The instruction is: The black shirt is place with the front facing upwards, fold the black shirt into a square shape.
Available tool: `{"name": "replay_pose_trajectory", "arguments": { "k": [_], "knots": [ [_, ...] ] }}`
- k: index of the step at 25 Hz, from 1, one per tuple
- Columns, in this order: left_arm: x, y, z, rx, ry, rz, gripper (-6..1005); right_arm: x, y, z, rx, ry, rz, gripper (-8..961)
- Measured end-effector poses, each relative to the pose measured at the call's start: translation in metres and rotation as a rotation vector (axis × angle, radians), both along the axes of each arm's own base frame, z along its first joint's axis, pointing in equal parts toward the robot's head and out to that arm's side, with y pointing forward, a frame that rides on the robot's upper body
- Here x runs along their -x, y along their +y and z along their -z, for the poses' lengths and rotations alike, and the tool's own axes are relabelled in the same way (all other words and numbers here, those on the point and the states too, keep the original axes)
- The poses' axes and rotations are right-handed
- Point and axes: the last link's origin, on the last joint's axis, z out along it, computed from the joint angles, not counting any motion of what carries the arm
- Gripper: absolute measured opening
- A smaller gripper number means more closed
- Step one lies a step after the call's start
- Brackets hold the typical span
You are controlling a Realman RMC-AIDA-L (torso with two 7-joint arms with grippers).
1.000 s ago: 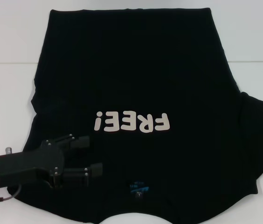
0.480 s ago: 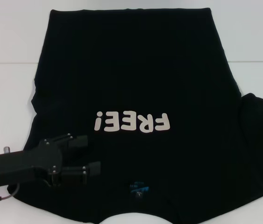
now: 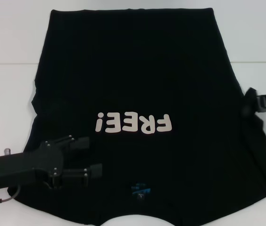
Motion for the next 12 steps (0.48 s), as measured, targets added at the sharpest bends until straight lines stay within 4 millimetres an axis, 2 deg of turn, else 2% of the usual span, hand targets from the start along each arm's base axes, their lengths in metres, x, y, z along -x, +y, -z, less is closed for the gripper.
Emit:
{"name": "replay_pose_trajectory", "arguments": {
  "k": [7,12],
  "knots": [
    [-0.001,0.0,0.0,0.002,-0.003,0.002,943,0.039,0.01,0.029,0.068,-0.007,-0.092,44],
    [0.0,-0.001,0.0,-0.003,-0.006,-0.004,941,0.049,0.009,0.042,0.096,0.004,-0.115,46]
  ]
}}
